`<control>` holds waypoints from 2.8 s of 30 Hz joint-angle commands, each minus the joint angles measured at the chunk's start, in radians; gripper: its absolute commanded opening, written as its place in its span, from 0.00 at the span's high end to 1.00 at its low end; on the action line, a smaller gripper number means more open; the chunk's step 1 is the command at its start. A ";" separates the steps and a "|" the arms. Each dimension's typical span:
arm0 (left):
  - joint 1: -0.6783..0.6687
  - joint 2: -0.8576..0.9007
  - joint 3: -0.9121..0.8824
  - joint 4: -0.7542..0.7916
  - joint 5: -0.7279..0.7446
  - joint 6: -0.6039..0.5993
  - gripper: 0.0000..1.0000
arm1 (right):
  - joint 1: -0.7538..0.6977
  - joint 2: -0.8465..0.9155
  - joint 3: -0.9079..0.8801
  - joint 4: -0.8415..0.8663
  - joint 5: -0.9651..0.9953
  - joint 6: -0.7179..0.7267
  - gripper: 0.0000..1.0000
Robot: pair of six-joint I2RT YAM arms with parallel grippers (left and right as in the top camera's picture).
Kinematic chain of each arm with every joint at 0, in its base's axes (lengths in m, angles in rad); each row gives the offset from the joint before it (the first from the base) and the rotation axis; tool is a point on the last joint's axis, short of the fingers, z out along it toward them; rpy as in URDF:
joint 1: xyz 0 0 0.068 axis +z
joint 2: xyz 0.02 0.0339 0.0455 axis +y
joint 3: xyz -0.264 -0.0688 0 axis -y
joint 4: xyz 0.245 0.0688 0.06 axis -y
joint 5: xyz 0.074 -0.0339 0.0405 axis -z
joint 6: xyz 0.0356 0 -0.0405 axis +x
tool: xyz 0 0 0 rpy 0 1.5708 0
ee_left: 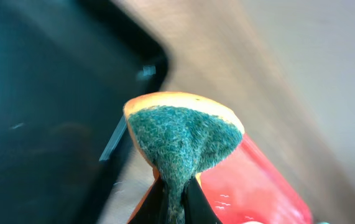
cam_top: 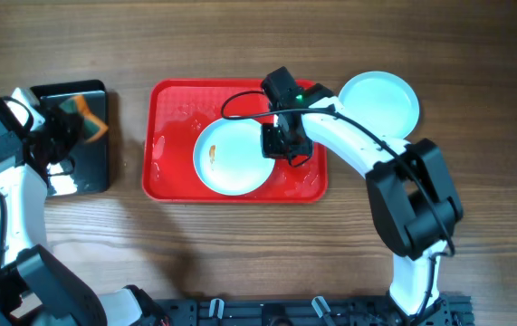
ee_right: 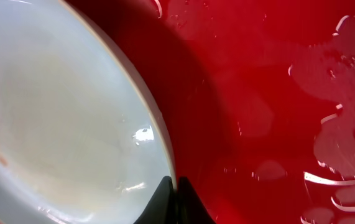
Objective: Clean dirty plates on tray and stack at the side
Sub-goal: 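Scrub the last white plate with the sponge in the left gripper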
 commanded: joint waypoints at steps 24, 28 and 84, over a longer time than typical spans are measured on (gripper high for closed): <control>-0.616 0.020 0.002 -0.121 -0.016 0.038 0.96 | -0.051 0.087 0.016 0.085 0.026 -0.082 0.96; -0.689 0.088 0.002 -0.105 -0.016 0.038 0.96 | -0.050 0.087 0.016 0.089 0.026 -0.078 0.96; -0.954 0.123 0.002 0.012 -0.637 -0.074 0.96 | -0.050 0.087 0.016 0.048 0.048 -0.085 0.96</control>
